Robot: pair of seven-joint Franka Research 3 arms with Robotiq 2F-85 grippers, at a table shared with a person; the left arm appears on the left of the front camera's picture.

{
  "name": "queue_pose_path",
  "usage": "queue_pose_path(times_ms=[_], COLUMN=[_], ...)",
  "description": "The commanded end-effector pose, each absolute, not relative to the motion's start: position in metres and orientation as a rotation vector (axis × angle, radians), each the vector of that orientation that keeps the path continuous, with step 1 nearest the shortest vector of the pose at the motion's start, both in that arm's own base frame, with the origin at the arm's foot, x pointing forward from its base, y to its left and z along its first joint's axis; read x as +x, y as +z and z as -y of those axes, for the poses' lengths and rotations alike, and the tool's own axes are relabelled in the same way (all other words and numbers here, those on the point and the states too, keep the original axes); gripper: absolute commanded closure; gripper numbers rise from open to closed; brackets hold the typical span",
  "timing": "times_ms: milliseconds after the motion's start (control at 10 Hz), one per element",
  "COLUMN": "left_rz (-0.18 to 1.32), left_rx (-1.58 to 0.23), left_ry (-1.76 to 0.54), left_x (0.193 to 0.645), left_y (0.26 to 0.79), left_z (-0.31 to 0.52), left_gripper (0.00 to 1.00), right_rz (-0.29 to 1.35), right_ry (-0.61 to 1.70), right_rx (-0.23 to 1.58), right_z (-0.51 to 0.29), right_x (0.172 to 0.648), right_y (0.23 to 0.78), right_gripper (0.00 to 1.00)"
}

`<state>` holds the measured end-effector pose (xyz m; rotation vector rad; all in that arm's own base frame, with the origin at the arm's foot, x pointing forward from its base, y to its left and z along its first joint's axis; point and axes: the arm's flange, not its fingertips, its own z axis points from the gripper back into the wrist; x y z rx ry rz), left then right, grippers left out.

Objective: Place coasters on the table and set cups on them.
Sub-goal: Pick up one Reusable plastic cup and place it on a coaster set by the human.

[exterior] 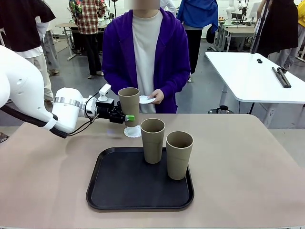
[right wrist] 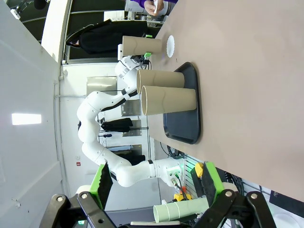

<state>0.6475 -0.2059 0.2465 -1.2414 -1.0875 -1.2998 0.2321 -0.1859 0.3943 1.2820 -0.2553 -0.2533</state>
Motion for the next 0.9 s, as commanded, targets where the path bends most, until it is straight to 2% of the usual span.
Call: queue_pose_path(times_ms=[0, 800], left_rz=[1.107, 1.046], left_rx=[-1.264, -1.244], left_ry=[-1.294, -1.306], left_x=[0.656, 0.655], left_y=[0.244, 0.223], left_z=[0.212, 0.219], left_gripper=[0.18, 0.18], right_rz=[0.259, 0.259], right_ry=[-0.253, -0.253], right_rx=[1.294, 1.294], right_z=[0.186, 0.186], right_x=[0.232, 0.232], right_y=[0.394, 0.394], right_gripper=[0.00, 0.00])
